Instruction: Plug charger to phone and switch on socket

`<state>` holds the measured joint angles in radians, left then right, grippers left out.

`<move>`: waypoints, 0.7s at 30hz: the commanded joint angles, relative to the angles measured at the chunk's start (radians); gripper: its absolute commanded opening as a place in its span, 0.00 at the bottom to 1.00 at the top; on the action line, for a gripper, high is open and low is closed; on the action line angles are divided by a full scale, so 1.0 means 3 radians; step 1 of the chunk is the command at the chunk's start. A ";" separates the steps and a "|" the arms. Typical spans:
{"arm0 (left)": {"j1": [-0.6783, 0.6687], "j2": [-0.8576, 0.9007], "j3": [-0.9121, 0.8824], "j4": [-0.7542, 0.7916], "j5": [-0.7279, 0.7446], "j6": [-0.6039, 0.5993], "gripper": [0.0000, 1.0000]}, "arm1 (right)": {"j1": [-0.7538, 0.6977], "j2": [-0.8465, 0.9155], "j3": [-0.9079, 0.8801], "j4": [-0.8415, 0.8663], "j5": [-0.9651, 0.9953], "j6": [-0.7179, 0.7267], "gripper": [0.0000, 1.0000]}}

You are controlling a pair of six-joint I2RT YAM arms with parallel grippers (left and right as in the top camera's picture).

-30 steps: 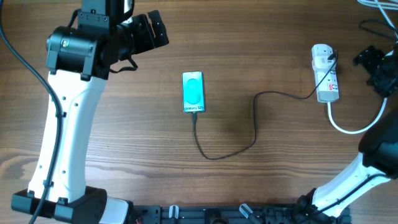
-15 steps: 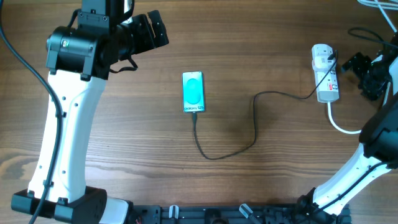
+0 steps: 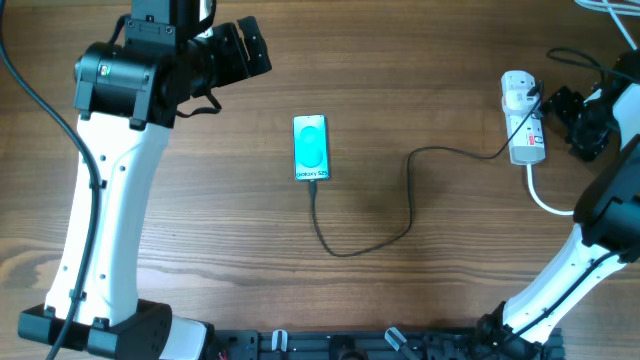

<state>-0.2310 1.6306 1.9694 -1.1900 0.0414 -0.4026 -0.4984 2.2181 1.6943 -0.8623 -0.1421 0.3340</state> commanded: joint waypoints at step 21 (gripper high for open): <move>-0.0008 0.0019 -0.0022 -0.0001 -0.0056 -0.0019 1.00 | 0.0079 0.0081 -0.0065 0.0017 -0.0233 -0.0179 1.00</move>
<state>-0.2306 1.6306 1.9694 -1.1900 0.0414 -0.4026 -0.4980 2.2181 1.6909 -0.8520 -0.1627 0.3119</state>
